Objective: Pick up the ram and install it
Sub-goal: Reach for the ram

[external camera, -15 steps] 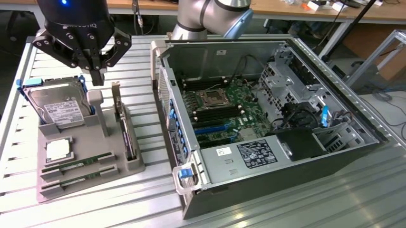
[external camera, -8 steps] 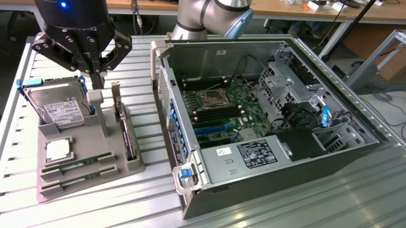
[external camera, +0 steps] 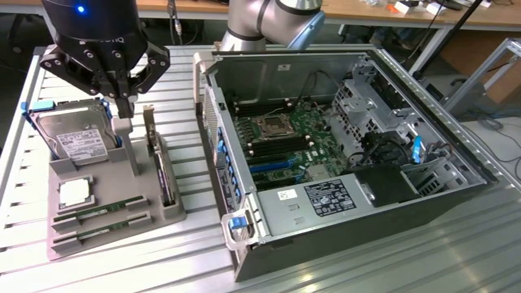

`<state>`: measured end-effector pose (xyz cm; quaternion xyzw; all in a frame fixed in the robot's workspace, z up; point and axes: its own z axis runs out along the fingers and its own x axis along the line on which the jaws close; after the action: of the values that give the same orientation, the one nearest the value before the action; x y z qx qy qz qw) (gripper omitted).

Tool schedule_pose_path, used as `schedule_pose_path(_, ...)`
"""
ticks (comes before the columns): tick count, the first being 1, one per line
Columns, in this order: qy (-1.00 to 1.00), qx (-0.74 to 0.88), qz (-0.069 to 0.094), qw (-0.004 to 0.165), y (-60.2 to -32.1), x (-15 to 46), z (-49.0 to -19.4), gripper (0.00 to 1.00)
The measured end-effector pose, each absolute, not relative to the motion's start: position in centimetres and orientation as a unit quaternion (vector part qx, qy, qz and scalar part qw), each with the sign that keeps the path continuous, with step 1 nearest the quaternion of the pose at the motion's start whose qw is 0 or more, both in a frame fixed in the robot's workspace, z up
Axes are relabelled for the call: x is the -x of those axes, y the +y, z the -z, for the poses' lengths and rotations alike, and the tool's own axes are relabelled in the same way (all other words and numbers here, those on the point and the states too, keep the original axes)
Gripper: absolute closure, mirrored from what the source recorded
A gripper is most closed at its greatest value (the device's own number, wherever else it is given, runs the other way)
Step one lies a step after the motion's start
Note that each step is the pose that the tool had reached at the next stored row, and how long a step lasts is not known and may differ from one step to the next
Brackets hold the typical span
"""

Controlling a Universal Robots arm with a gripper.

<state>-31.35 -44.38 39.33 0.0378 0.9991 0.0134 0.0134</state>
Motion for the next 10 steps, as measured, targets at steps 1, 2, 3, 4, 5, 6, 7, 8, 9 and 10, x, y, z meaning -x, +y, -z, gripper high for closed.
schedule_pose_path(1,0.999,-0.038,-0.013,0.013,-44.46,31.34,-39.33,0.90)
schedule_pose_path(2,0.999,-0.038,-0.012,0.013,-44.54,31.35,-39.33,0.90)
schedule_pose_path(3,0.999,-0.038,-0.012,0.013,-44.61,31.35,-39.33,0.90)
schedule_pose_path(4,0.999,-0.038,-0.011,0.013,-44.68,31.34,-39.33,0.90)
schedule_pose_path(5,0.999,-0.038,-0.011,0.013,-44.74,31.35,-39.33,0.90)
schedule_pose_path(6,0.999,-0.038,-0.010,0.014,-44.83,31.35,-39.33,0.90)
schedule_pose_path(7,0.999,-0.038,-0.010,0.014,-44.89,31.35,-39.33,0.90)
schedule_pose_path(8,0.999,-0.038,-0.009,0.014,-44.99,31.35,-39.33,0.90)
schedule_pose_path(9,0.999,-0.038,-0.008,0.014,-45.07,31.35,-39.33,0.90)
schedule_pose_path(10,0.999,-0.038,-0.008,0.014,-45.14,31.35,-39.33,0.90)
